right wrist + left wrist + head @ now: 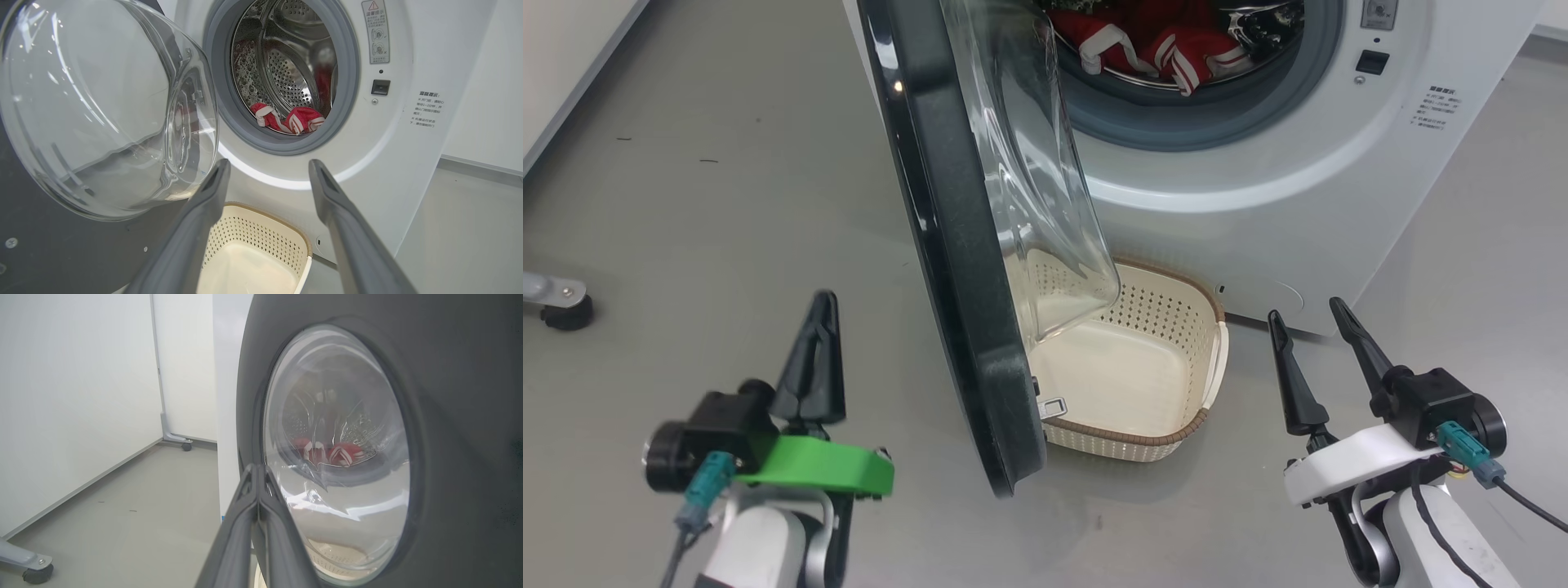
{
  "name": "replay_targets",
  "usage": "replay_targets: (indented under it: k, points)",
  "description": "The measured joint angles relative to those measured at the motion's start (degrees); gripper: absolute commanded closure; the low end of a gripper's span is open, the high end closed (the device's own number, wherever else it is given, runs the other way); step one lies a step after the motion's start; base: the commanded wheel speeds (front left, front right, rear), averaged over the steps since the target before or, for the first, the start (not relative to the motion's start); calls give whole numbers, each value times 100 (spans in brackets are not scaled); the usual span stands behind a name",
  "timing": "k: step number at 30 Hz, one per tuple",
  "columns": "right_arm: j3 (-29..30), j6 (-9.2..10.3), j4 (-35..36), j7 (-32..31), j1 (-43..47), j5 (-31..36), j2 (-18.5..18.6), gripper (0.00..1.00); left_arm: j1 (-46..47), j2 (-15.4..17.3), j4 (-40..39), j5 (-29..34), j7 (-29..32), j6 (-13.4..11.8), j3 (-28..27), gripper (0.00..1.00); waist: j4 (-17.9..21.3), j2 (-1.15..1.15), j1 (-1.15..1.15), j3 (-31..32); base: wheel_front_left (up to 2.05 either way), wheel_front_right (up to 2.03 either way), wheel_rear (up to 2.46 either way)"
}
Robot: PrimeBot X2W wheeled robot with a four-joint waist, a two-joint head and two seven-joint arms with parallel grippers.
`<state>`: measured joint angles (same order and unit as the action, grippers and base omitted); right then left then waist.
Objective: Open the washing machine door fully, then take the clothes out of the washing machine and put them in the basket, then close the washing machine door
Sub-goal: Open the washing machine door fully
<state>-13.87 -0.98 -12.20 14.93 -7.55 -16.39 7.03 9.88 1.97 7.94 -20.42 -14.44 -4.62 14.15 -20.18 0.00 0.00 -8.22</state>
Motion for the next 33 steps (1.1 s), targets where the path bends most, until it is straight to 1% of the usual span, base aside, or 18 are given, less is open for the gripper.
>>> replay_targets:
  k: [5, 9, 12, 16, 20, 23, 27, 31, 33]
  points:
    - [59, -47, -9, 0, 15, 43, -27, 0, 268, 0, -900, 290, -9, -41, -233, 100, -26, 0, 0, 26, 0, 0, 0]
    - [93, -74, -22, 0, 55, 107, -66, 0, 390, 0, -1553, 530, -29, -41, -252, 100, -45, 0, 0, 51, 0, 0, 0]
    - [110, -99, -31, 0, 90, 148, -94, 0, 432, 0, -2029, 628, -33, -9, -151, 100, -56, 0, 0, 69, 0, 0, 0]
    - [124, -147, -60, 0, 101, 175, -129, 0, 432, 1, -2443, 661, -34, 168, 157, 100, -60, 0, 0, 90, 0, 0, 0]
    - [141, -151, -92, 0, 103, 201, -151, 0, 399, 8, -2615, 603, -34, 427, 612, 100, -53, 0, 0, 98, 0, 0, 0]
    - [156, -191, -98, 0, 103, 235, -156, 0, 211, 13, -2616, 471, -33, 651, 1024, 100, -45, 0, 0, 90, 0, 0, 0]
    - [180, -198, -100, 0, 103, 257, -166, 0, -21, 48, -2574, 370, 180, 915, 1399, 100, -24, 0, 0, 51, 0, 0, 0]
    - [218, -215, -101, 0, 103, 286, -170, 0, -109, 120, -2594, 216, 433, 1004, 1646, 100, -18, 0, 0, 18, 0, 0, 0]
    - [237, -245, -102, 0, 103, 289, -171, 0, -175, 160, -2593, 178, 588, 1006, 1767, 100, -17, 0, 0, 11, 0, 0, 0]
